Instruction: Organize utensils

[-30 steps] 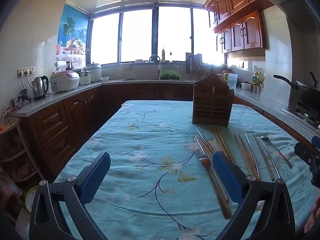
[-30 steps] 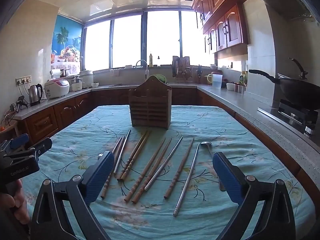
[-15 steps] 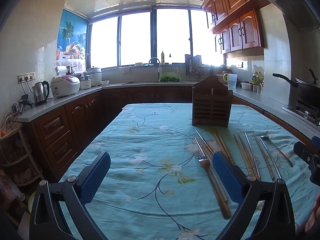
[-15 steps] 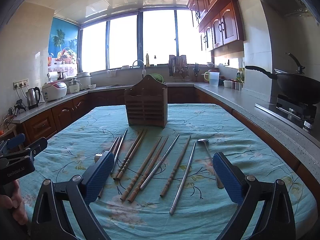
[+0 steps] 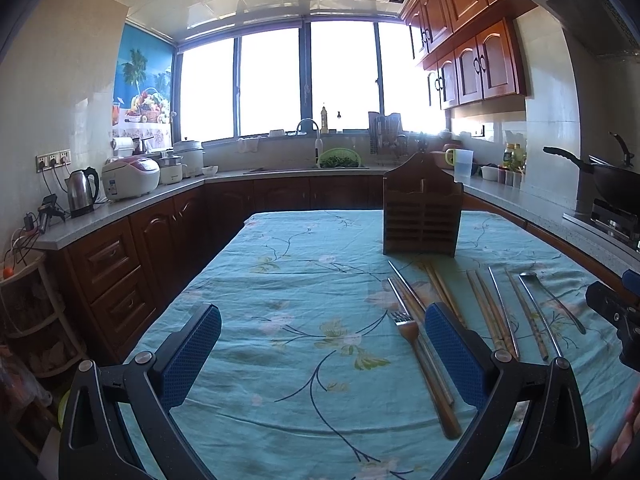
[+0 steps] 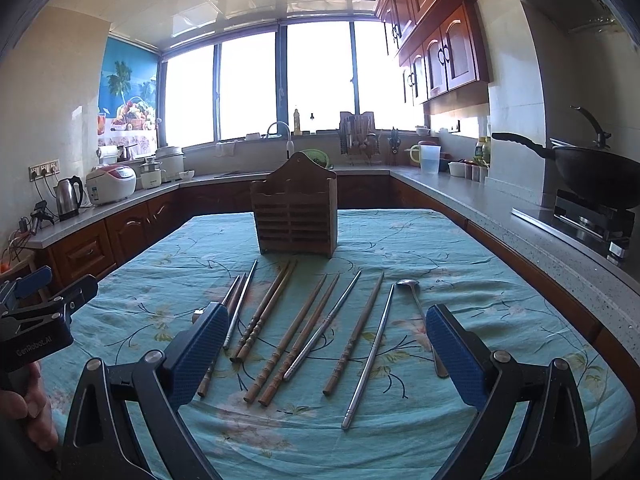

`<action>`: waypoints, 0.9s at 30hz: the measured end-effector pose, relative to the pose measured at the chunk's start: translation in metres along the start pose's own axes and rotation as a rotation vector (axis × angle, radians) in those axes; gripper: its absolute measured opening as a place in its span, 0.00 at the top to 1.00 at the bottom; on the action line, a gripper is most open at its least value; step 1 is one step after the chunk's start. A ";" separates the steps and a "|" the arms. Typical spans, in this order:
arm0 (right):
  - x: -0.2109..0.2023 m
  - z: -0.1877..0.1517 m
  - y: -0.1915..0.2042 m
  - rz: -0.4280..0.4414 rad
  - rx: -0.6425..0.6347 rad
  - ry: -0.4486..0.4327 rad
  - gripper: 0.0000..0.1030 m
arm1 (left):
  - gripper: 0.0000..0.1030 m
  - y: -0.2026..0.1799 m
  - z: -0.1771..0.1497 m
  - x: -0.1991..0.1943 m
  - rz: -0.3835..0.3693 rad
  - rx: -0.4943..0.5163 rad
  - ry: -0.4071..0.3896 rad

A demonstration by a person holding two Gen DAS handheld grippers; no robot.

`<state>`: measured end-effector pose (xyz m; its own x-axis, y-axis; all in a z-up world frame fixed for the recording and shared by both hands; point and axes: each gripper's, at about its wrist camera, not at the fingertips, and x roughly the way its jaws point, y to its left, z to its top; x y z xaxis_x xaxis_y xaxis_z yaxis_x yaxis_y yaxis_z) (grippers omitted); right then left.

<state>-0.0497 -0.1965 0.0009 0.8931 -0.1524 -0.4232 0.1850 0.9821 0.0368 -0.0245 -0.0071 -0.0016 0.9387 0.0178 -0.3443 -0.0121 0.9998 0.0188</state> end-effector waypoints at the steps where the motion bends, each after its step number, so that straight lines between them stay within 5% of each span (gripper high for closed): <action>1: 0.000 0.000 0.000 0.003 0.000 0.003 0.03 | 0.01 0.000 0.000 0.000 0.000 0.002 -0.002; 27: 0.001 0.002 0.000 0.006 -0.002 0.005 0.03 | 0.01 -0.004 0.000 0.002 -0.003 0.011 0.001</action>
<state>-0.0478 -0.1974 0.0025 0.8924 -0.1459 -0.4271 0.1788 0.9832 0.0377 -0.0229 -0.0112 -0.0018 0.9385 0.0146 -0.3450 -0.0051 0.9996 0.0284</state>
